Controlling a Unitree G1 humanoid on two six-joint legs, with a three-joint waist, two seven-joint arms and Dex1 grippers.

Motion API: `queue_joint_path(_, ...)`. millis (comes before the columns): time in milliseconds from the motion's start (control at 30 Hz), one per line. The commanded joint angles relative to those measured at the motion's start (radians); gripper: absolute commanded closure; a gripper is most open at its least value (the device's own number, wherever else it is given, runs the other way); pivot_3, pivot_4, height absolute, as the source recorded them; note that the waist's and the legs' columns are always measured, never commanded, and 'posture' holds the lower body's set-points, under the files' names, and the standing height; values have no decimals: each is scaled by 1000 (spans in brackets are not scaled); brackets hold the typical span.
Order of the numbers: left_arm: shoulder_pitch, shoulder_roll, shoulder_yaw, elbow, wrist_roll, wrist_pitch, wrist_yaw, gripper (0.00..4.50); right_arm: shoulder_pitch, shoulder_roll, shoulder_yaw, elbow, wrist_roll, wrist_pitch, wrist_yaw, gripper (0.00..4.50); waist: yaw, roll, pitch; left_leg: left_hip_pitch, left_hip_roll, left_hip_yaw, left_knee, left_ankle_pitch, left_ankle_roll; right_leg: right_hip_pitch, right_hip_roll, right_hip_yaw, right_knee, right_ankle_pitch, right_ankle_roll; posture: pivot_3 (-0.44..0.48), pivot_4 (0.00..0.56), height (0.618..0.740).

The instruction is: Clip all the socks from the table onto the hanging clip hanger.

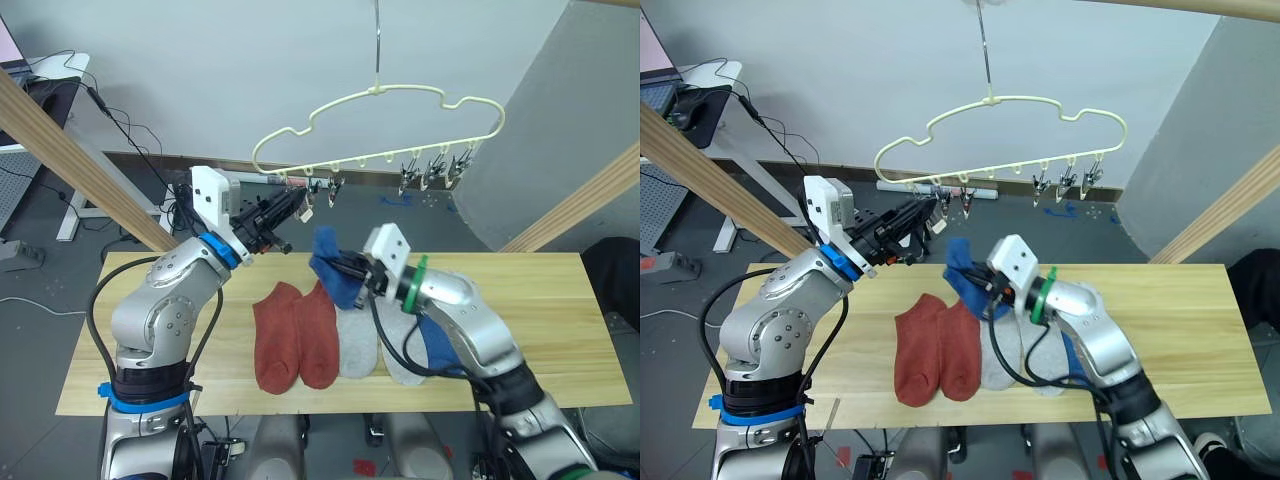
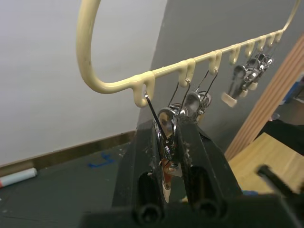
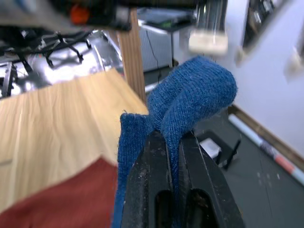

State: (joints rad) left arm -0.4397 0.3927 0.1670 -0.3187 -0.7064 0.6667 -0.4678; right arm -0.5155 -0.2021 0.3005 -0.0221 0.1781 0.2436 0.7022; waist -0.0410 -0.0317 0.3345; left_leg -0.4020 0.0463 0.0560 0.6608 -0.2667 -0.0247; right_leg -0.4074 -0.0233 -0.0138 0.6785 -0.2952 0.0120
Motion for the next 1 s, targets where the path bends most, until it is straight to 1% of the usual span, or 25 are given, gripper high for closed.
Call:
queue_joint_path(33, 6, 6, 18, -60, -28, 4, 6, 4309, -35, 44, 1, 63, 6, -45, 14, 4500, 1, 0, 0, 0, 0, 0, 0, 0, 0, 0, 0, 0, 0, 0, 0, -70, 336, 740)
queue_joint_path(233, 8, 0, 17, -62, -21, 0, 17, 4309, -46, 87, 3, 89, 14, -42, 31, 4500, 3, 0, 0, 0, 0, 0, 0, 0, 0, 0, 0, 0, 0, 0, 0, -66, 329, 740)
queue_joint_path(400, 11, 7, 23, -55, -17, -5, 16, 4309, -26, 98, -4, 58, 14, -52, 23, 4500, 7, 0, 0, 0, 0, 0, 0, 0, 0, 0, 0, 0, 1, 0, 0, -66, 328, 740)
queue_joint_path(767, 27, 18, 23, -56, -3, -12, 23, 4309, -33, 114, -22, 14, 28, -67, 22, 4500, 7, 0, 0, 0, 0, 0, 0, 0, 0, 0, 0, 0, 1, 0, 0, -63, 328, 740)
queue_joint_path(900, 34, 13, 21, -71, -19, 3, 30, 4309, -33, 124, -15, 14, 33, -63, 25, 4500, 6, 0, 0, 0, 0, 0, 0, 0, 0, 0, 0, 0, 1, 0, 0, -61, 327, 740)
queue_joint_path(1000, 43, 9, 33, -83, -53, 27, 35, 4309, -39, 130, -14, 25, 31, -69, 24, 4500, 6, 0, 0, 0, 0, 0, 0, 0, 0, 0, 0, 0, 1, 0, 0, -59, 327, 740)
